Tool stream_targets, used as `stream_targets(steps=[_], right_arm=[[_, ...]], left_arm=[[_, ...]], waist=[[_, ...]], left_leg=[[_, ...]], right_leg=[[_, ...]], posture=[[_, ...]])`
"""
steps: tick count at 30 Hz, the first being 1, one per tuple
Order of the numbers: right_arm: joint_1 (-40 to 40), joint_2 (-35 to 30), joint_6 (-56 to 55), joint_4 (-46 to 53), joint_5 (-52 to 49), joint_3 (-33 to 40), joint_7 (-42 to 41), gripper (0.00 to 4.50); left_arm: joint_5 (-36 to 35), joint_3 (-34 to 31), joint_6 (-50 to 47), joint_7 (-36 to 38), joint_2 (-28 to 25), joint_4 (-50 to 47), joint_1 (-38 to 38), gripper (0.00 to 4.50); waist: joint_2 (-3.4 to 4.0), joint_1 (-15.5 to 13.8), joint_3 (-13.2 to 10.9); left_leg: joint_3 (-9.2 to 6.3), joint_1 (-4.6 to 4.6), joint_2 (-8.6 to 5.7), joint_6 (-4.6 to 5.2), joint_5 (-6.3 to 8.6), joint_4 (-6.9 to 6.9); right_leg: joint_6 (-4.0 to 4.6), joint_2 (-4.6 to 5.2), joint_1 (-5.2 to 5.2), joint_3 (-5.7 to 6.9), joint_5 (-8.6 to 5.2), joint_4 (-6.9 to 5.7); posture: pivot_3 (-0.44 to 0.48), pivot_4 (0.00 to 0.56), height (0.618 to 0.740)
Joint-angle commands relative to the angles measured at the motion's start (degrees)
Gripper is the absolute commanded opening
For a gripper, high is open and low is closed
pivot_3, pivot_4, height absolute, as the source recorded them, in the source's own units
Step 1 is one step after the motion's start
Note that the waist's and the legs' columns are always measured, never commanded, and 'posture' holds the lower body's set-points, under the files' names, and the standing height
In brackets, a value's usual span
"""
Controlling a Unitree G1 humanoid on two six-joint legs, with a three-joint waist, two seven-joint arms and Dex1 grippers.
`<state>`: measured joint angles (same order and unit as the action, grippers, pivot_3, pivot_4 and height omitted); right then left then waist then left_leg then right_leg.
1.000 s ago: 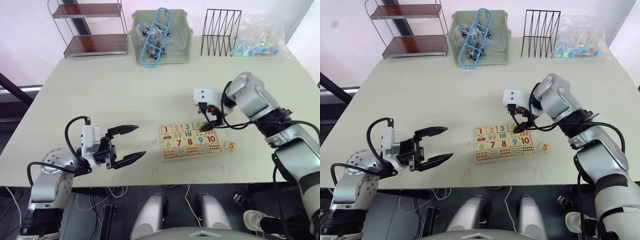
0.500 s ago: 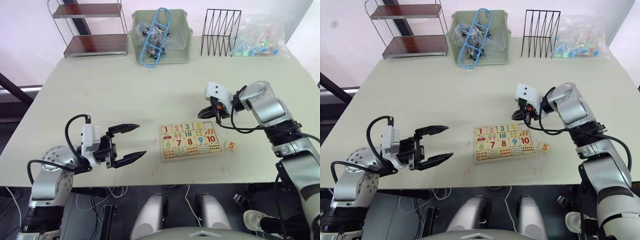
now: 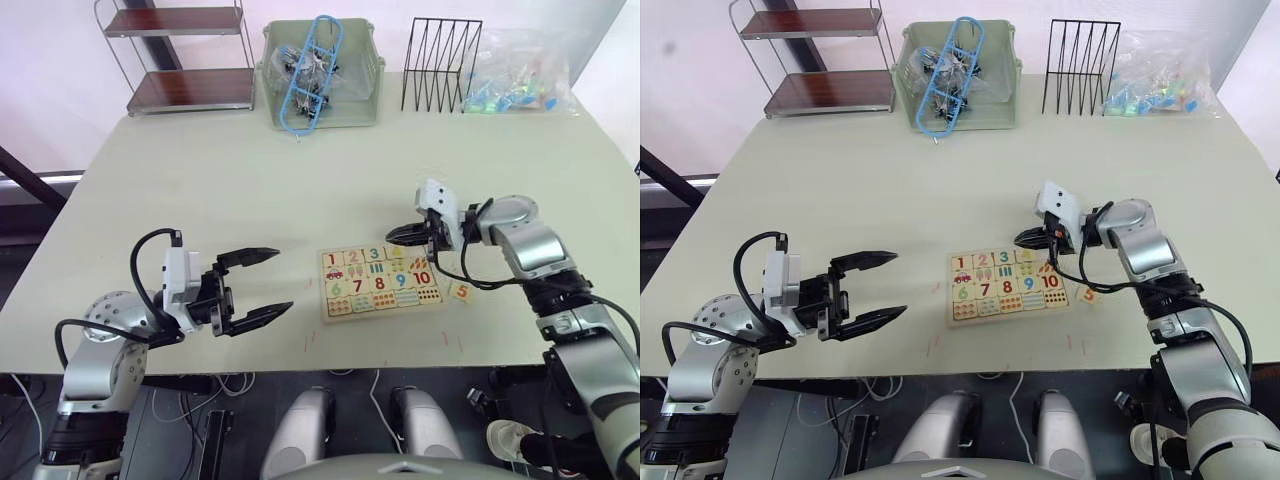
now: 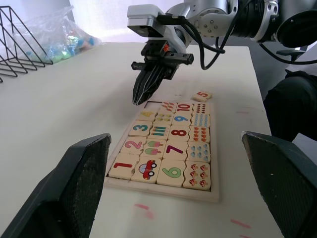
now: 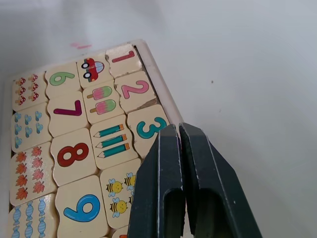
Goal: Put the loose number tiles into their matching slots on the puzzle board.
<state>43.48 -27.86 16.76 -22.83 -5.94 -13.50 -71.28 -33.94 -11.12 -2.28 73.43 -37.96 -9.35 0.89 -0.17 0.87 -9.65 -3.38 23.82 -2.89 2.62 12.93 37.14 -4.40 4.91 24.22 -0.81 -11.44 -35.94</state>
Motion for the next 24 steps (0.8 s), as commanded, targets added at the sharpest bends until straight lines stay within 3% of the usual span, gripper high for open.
stream_targets(steps=[1,11,24], right_arm=[[-0.94,-0.24,-3.29,-0.81,0.6,-0.15,0.16,0.1],[-1.31,0.57,-4.21,-2.73,0.48,0.7,2.15,0.1],[-8.7,-1.82,1.22,11.22,-7.23,10.65,8.61,0.1]], left_arm=[[-0.58,-0.87,0.39,-0.27,-0.15,-0.62,-0.48,4.5],[-0.54,-0.72,0.22,-0.56,-0.21,-0.86,-0.58,4.5],[0.39,-0.94,0.18,-2.13,-0.15,0.81,-1.8,4.5]], waist=[[0.0,0.0,0.0],[0.0,0.01,0.0],[0.0,-0.16,0.0]], left_leg=[[0.0,0.0,0.0,0.0,0.0,0.0],[0.01,-0.02,0.01,0.0,0.0,0.0],[-0.02,-0.02,0.01,0.02,0.01,0.0]], right_leg=[[0.0,-0.01,0.0,0.0,0.0,0.0],[0.0,-0.03,-0.02,-0.01,0.0,0.0],[0.0,-0.01,-0.05,0.01,0.0,0.0]], posture=[[0.0,0.15,0.739],[0.0,0.15,0.739],[0.0,0.15,0.739]])
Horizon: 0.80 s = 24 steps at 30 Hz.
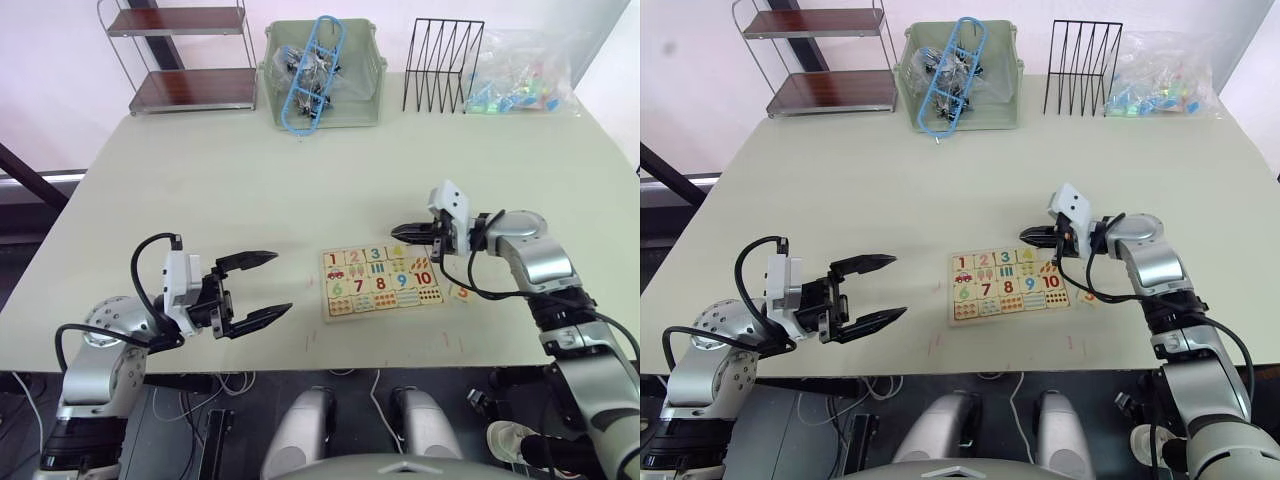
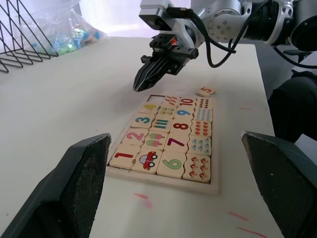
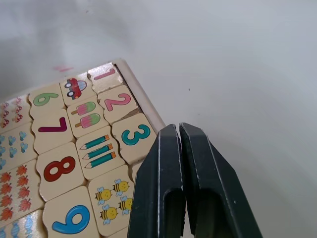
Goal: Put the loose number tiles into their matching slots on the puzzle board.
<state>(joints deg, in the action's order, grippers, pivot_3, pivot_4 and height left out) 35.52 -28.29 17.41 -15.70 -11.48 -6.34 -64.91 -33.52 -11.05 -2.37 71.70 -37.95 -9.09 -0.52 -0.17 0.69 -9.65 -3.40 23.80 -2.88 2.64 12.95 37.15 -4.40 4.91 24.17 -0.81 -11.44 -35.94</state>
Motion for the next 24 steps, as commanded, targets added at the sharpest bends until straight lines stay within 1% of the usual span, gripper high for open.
stream_targets(steps=[1,4,11,14,19,21,23,24], right_arm=[[-1.51,-1.7,0.79,4.89,-1.85,4.1,3.1,0.1],[-5.09,-2.92,0.31,7.64,-2.56,6.78,5.75,0.1],[-18.15,-6.22,-1.55,15.29,-5.24,15.22,10.52,0.1],[-22.97,-6.31,-1.47,18.05,-7.51,19.14,12.4,0.1],[-31.67,-5.82,-6.57,20.72,-10.63,25.79,13.16,0.1],[-33.89,-5.87,-7.61,21.28,-12.35,27.6,12.68,0.63],[-36.67,-6.34,-9.48,21.35,-12.92,29.43,11.9,1.41],[-38.35,-6.48,-10.33,21.44,-13.22,30.46,11.57,1.99]], left_arm=[[-0.02,-1.08,0.35,-0.41,-0.16,0.71,-0.62,4.5],[0.45,-1.15,0.29,-0.98,-0.25,1.38,-1.36,4.5],[-0.09,-3.24,-0.67,-3.96,-0.08,2.76,-3.12,4.5],[0.04,-4.53,-0.25,-5.58,0.65,3.6,-4.02,4.5],[0.61,-6.25,0.36,-7.88,1.73,4.98,-5.37,4.5],[0.92,-6.58,0.47,-8.37,1.78,5.2,-5.86,4.5],[1.02,-6.92,0.51,-8.85,1.75,5.32,-6.34,4.5],[1.02,-7.16,0.56,-8.95,1.64,5.37,-6.66,4.5]], waist=[[0.0,0.03,0.0],[0.0,0.03,0.0],[0.0,-0.13,0.0],[0.0,-0.04,0.0],[-0.01,-0.15,0.01],[-0.01,-0.16,0.01],[-0.01,-0.19,0.01],[-0.02,-0.26,0.01]], left_leg=[[0.0,-0.01,0.0,0.0,0.0,0.0],[0.0,-0.01,0.0,0.0,0.0,0.0],[0.0,-0.06,-0.01,0.02,0.01,0.02],[-0.01,-0.07,0.01,0.02,0.01,0.02],[-0.01,-0.08,0.02,0.02,0.01,0.02],[-0.01,-0.1,0.02,0.03,0.01,0.02],[0.0,-0.11,0.02,0.03,0.01,0.04],[-0.01,-0.12,0.03,0.03,0.01,0.04]], right_leg=[[0.0,0.0,-0.01,0.0,0.0,0.0],[0.0,-0.01,-0.01,0.01,0.0,0.0],[0.0,0.03,-0.11,0.01,0.0,0.02],[0.0,0.02,-0.12,0.01,-0.01,0.02],[0.0,0.02,-0.15,0.01,-0.01,0.03],[-0.01,0.03,-0.2,0.02,-0.01,0.05],[0.0,0.04,-0.22,0.01,-0.02,0.05],[-0.01,0.04,-0.23,0.02,-0.02,0.05]], posture=[[0.0,0.15,0.739],[0.0,0.15,0.739],[0.0,0.15,0.739],[0.0,0.15,0.739],[0.0,0.15,0.739],[0.0,0.15,0.739],[0.0,0.15,0.739],[0.0,0.15,0.739]])
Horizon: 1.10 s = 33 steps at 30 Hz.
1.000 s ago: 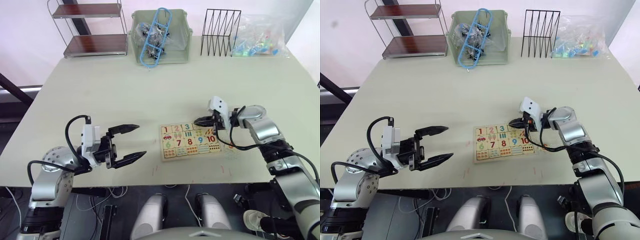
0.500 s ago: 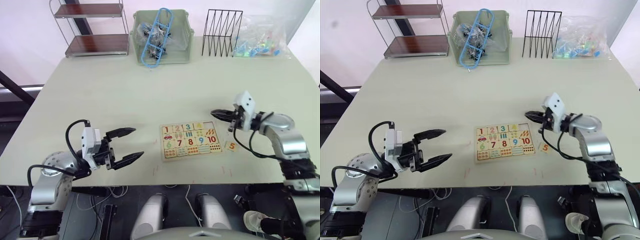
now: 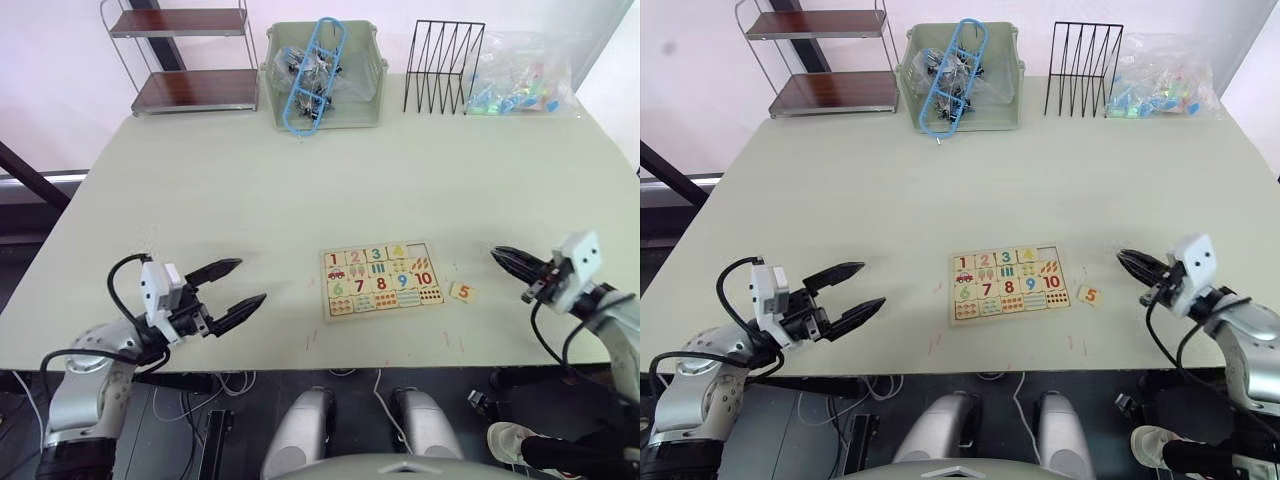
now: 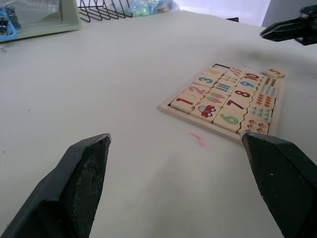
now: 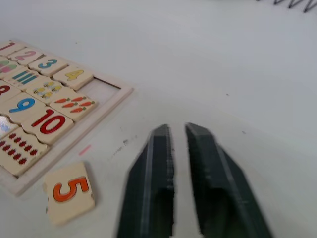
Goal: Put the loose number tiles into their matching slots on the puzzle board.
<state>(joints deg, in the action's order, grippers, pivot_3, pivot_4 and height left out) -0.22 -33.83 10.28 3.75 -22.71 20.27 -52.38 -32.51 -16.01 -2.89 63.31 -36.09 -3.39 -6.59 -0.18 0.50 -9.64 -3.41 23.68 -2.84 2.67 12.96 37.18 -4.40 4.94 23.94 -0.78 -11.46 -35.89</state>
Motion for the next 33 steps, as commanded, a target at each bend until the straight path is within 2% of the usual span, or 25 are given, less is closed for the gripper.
stream_targets(steps=[1,3,4,5,11,18,33], right_arm=[[-4.28,-1.07,-4.42,1.74,-2.2,5.03,-1.39,2.47],[-6.56,-1.11,-5.76,1.63,-3.2,6.71,-2.09,3.55],[-7.61,-1.13,-6.35,1.44,-3.86,7.56,-2.53,3.81],[-8.7,-1.02,-6.88,1.39,-4.44,8.22,-2.85,4.44],[-14.69,0.49,-10.52,0.24,-6.52,10.79,-4.33,4.44],[-17.46,1.34,-14.17,-1.9,-8.1,11.15,-6.3,4.44],[-16.65,1.72,-17.98,-3.92,-7.68,9.02,-7.89,4.44]], left_arm=[[0.13,-2.51,1.14,-0.81,-0.33,-0.25,-0.87,4.5],[0.46,-3.09,1.32,-1.21,-0.58,0.01,-1.2,4.5],[0.67,-3.38,1.37,-1.45,-0.67,0.06,-1.42,4.5],[0.83,-3.78,1.5,-1.58,-0.71,0.2,-1.69,4.5],[1.21,-5.88,2.74,-1.7,-0.55,0.94,-4.19,4.5],[1.3,-7.49,4.45,-0.65,-0.97,3.55,-5.53,4.5],[0.96,-8.44,5.34,-0.16,-0.88,2.7,-7.26,4.5]], waist=[[0.0,-0.1,0.0],[-0.01,-0.27,0.0],[0.0,-0.27,0.0],[0.0,-0.28,0.0],[-0.02,-0.27,0.02],[-0.02,-0.31,0.02],[-0.02,-0.58,0.02]], left_leg=[[0.0,0.0,0.0,0.0,0.0,0.0],[-0.01,0.01,0.0,0.0,0.0,0.0],[0.0,0.0,0.0,0.0,0.0,0.0],[0.01,0.0,0.01,0.0,0.0,0.0],[0.01,-0.02,0.06,0.0,0.01,-0.01],[0.02,-0.03,0.06,0.0,0.01,0.0],[0.03,-0.02,0.06,0.0,0.01,0.0]], right_leg=[[0.0,0.0,-0.01,0.01,0.0,0.01],[0.0,0.0,-0.01,0.03,-0.01,0.01],[0.0,0.0,-0.02,0.02,-0.01,0.02],[0.02,0.0,-0.01,0.0,-0.01,0.02],[0.23,0.0,-0.03,0.01,-0.15,0.02],[0.24,0.03,-0.04,0.0,-0.16,0.02],[0.24,0.11,-0.03,-0.02,-0.16,0.03]], posture=[[0.0,0.15,0.739],[0.0,0.15,0.739],[0.0,0.15,0.739],[0.0,0.15,0.739],[0.0,0.15,0.739],[0.0,0.15,0.739],[0.0,0.15,0.739]])
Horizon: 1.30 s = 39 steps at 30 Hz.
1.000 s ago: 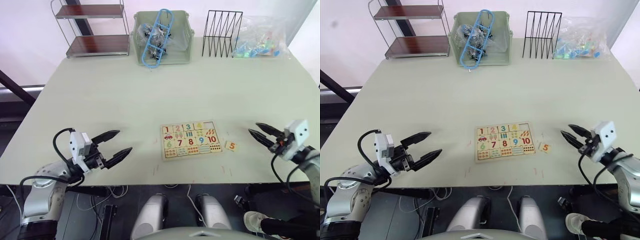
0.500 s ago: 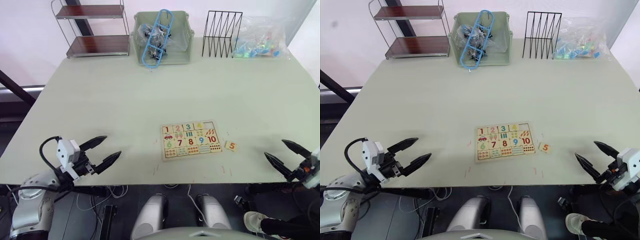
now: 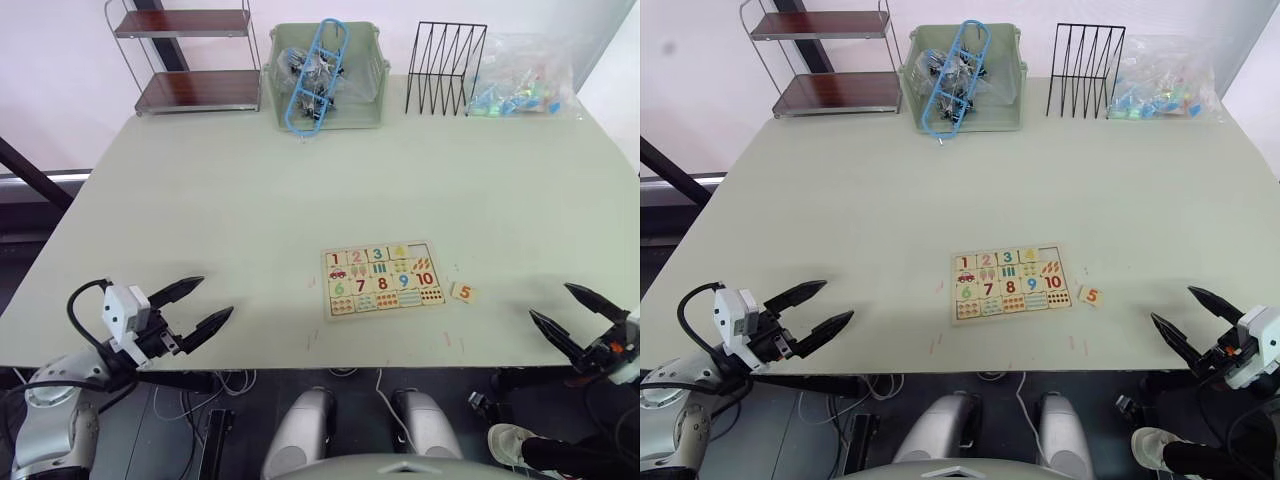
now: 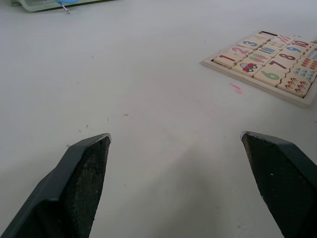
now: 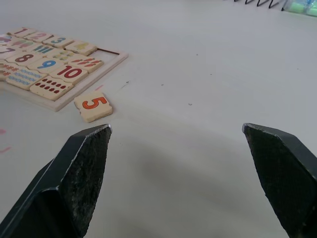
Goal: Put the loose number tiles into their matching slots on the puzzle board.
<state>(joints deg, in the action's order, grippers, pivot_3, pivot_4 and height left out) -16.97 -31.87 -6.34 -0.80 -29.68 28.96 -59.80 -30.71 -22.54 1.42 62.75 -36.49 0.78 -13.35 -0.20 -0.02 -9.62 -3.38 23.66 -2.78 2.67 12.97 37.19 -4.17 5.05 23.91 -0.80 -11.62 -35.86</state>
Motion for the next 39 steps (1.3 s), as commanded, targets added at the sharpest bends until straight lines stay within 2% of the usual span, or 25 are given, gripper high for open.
stream_targets(steps=[1,25,32,39], right_arm=[[0.07,-0.26,-1.49,0.64,-0.74,0.24,-0.54,4.44],[-0.82,-0.59,-0.27,2.06,-2.09,-0.92,-2.91,4.44],[-1.47,-1.09,1.14,4.55,-3.21,-1.42,-3.29,4.44],[0.02,-2.99,4.67,8.05,-3.28,-4.88,-4.19,4.44]], left_arm=[[-0.86,-1.93,1.12,0.49,-0.54,-1.42,-0.55,4.5],[-0.59,-0.7,0.07,0.59,-1.12,-3.13,0.03,4.5],[-1.53,1.08,-0.57,3.79,-1.71,-4.07,2.31,4.5],[-0.63,4.11,0.02,10.65,-4.84,-1.6,7.79,4.5]], waist=[[0.0,-0.13,0.0],[0.0,-0.72,0.01],[0.0,-0.75,0.01],[-0.01,-0.73,0.02]], left_leg=[[0.0,0.0,0.0,0.0,0.0,0.0],[0.02,0.0,0.0,0.0,0.0,0.01],[0.01,0.0,0.0,0.0,0.0,0.01],[0.01,-0.01,0.0,0.0,0.0,0.03]], right_leg=[[0.0,0.01,0.0,0.0,0.0,0.0],[0.0,-0.02,0.0,-0.01,0.0,0.0],[0.0,-0.03,-0.01,0.0,0.0,0.0],[0.0,-0.09,-0.02,0.02,0.0,0.0]], posture=[[0.0,0.15,0.739],[0.0,0.15,0.739],[0.0,0.15,0.739],[0.0,0.15,0.739]])
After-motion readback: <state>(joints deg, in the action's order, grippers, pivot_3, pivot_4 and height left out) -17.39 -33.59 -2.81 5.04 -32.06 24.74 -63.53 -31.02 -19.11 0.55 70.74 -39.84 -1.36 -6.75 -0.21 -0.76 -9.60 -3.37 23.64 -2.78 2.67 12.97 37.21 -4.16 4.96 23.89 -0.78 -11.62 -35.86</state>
